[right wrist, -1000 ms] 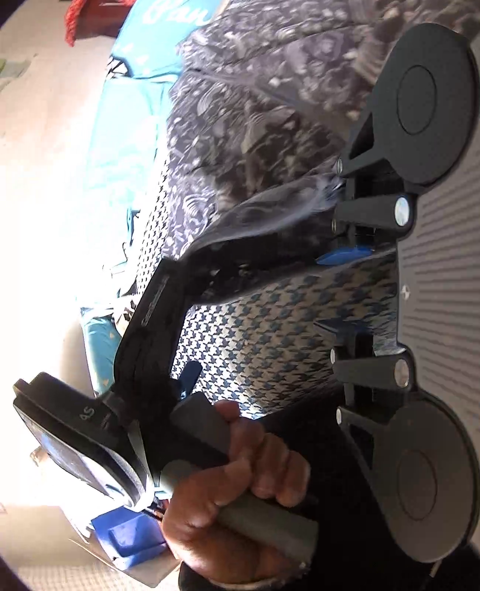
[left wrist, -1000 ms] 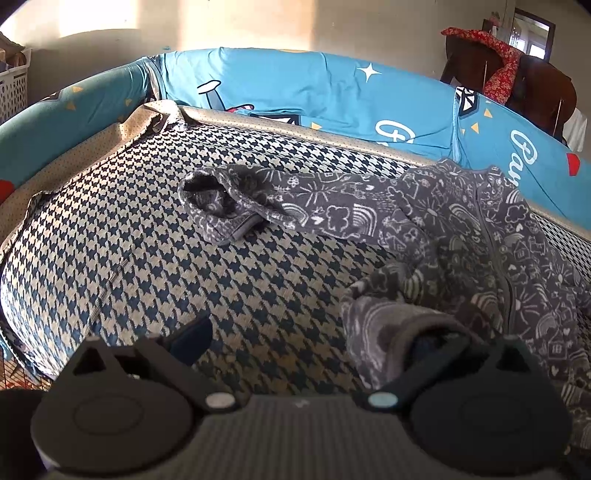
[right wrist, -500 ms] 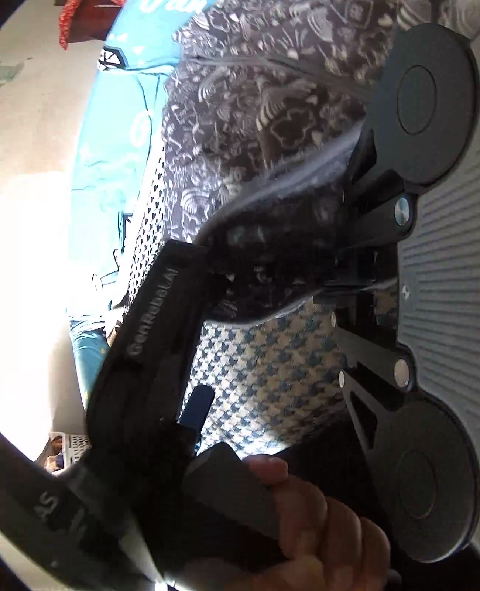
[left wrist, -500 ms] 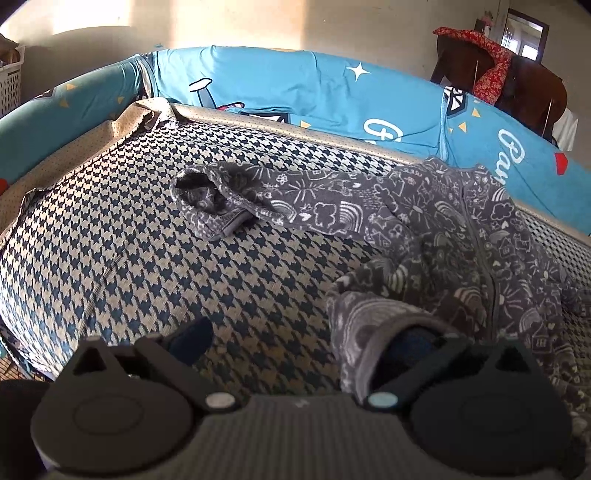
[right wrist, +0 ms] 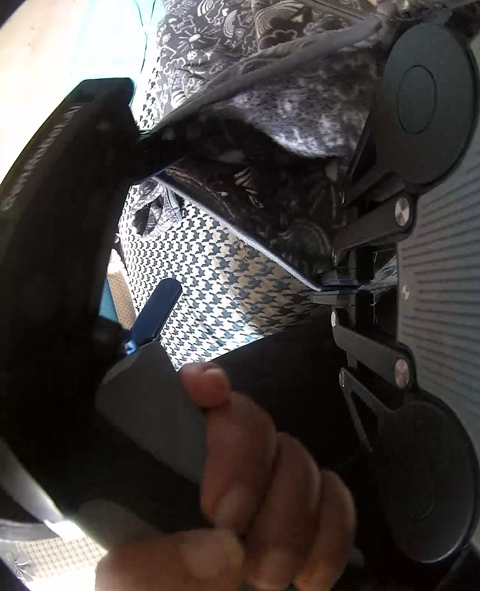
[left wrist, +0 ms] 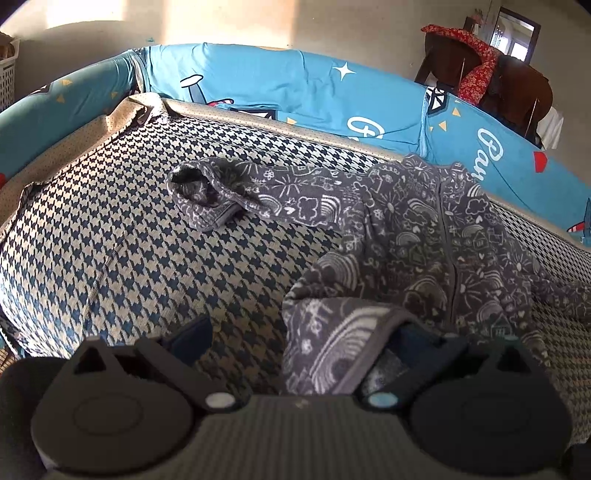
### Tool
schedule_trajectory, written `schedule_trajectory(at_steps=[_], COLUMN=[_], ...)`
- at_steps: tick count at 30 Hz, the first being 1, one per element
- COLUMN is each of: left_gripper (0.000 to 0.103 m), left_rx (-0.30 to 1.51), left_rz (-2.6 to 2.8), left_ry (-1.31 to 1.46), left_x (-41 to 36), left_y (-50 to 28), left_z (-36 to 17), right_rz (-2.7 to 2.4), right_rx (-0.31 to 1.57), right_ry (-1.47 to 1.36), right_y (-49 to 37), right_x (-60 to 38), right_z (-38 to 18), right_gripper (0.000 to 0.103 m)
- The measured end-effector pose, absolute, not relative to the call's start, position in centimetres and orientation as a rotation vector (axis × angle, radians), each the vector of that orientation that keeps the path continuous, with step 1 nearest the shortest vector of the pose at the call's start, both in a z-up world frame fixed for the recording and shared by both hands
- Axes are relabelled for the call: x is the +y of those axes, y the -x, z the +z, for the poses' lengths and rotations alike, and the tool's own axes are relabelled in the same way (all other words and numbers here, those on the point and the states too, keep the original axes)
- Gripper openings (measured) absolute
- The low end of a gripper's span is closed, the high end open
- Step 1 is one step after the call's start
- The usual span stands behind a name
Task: Fold clothes
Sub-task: 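Lift the zipper edge with the right tool and flip it over, then lay the jacket front flat with the right tool, zipper running lengthwise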
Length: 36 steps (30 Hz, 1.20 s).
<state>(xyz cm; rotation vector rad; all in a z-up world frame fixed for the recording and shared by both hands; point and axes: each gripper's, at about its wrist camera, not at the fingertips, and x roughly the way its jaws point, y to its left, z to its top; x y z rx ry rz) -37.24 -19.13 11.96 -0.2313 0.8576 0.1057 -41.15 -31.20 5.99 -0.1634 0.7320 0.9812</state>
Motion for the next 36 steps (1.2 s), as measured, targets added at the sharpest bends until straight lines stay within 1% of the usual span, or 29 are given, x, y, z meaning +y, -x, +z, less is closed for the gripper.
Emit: schedule_trajectory(at_steps=[2, 3, 11, 13, 16, 20, 23, 26, 36], left_gripper=[0.103, 0.103, 0.103, 0.103, 0.103, 0.103, 0.103, 0.103, 0.103], left_rx=[0.871, 0.877, 0.844, 0.829, 0.816, 0.818, 0.815, 0.823, 0.884], left_rz=[0.076, 0.061, 0.062, 0.062, 0.059, 0.062, 0.054, 0.042, 0.033], left_ry=[0.239, 0.242, 0.233, 0.236, 0.223, 0.209, 0.188, 0.174, 0.119], left_x=[-19.3, -19.4, -19.9, -19.9, -20.3, -20.8, -21.4, -22.1, -23.9], left_y=[37.5, 37.6, 39.2, 39.4, 39.4, 38.9, 38.2, 37.2, 35.2], left_z=[12.0, 12.0, 13.3, 13.9, 14.4, 14.3, 14.2, 14.0, 10.6], right_rz=[0.978, 0.969, 0.929, 0.941, 0.954, 0.971, 0.922, 0.873, 0.727], right_rx=[0.736, 0.745, 0.819, 0.833, 0.831, 0.827, 0.806, 0.782, 0.658], right_ry=[0.158, 0.156, 0.126, 0.109, 0.105, 0.099, 0.084, 0.054, -0.032], right_y=[41.2, 41.2, 40.8, 40.9, 41.8, 43.0, 44.3, 45.2, 46.9], right_x=[-31.1, -31.1, -30.9, -31.0, -31.4, -32.0, -34.2, -36.2, -41.6], right_z=[5.8, 5.7, 4.5, 4.4, 4.9, 5.5, 6.1, 7.8, 11.8], right_gripper=[0.007, 0.011, 0.015, 0.028, 0.038, 0.038, 0.038, 0.038, 0.039])
